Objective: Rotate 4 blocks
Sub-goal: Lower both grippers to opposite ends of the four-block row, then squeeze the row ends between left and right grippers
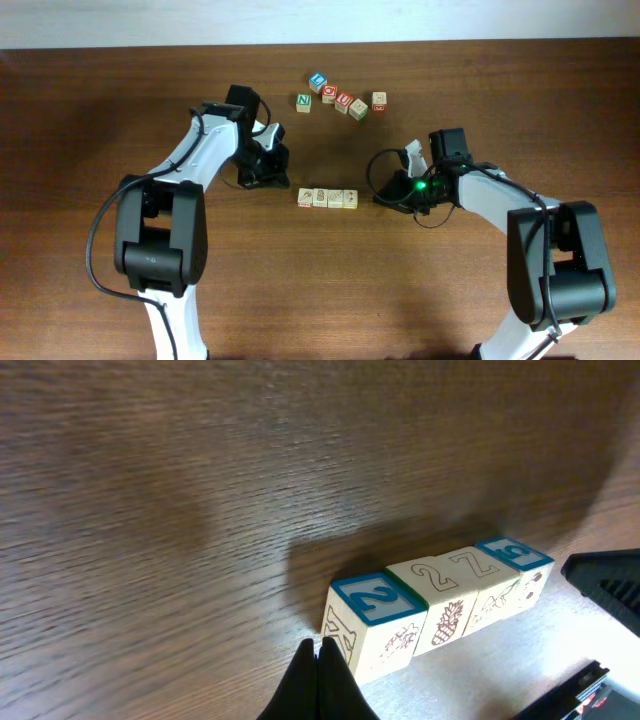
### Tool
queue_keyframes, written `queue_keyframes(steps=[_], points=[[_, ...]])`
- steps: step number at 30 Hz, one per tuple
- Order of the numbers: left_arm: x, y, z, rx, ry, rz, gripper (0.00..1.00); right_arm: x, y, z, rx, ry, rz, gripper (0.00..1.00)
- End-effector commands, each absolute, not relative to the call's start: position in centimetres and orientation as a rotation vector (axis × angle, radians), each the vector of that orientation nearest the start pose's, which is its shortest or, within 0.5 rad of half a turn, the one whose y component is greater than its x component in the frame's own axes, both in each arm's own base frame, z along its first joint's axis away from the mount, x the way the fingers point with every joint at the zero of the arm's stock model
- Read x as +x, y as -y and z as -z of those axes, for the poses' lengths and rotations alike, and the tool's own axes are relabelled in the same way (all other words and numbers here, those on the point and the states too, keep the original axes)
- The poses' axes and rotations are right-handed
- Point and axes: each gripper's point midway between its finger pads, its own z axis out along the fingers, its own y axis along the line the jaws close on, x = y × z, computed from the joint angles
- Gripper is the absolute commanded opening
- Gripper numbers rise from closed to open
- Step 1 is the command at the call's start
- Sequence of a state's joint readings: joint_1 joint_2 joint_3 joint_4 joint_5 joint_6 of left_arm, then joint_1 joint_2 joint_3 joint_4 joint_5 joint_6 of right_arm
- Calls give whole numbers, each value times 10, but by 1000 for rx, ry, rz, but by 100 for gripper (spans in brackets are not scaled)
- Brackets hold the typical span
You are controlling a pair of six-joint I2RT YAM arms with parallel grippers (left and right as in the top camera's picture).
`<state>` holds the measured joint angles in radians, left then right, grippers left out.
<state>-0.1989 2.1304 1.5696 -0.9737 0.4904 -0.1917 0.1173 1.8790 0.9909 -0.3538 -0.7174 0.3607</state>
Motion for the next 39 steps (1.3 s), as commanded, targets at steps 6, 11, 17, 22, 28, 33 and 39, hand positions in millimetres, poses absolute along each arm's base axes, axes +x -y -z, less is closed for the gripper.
queue_keyframes(steps=[6, 11, 17, 22, 28, 33, 39], points=[[364, 168, -17, 35, -3158, 800, 0, 350, -155, -7, 329, -2836, -1067, 4], [366, 170, -18, 39, -3145, 813, 0, 351, -157, -5, 321, -2834, -1069, 4], [362, 179, -19, 64, -3145, 842, 0, 351, -164, -6, 362, -2835, -1077, 4], [360, 180, -19, 67, -3152, 841, 0, 352, -169, -5, 377, -2836, -1052, 4], [361, 178, -18, 12, -3166, 810, 0, 352, -171, -4, 397, -2841, -1045, 4], [361, 178, -18, 8, -3167, 811, 0, 351, -181, -5, 369, -2837, -1051, 4], [359, 183, -18, 27, -3170, 810, 0, 351, -183, -5, 368, -2839, -1047, 4]])
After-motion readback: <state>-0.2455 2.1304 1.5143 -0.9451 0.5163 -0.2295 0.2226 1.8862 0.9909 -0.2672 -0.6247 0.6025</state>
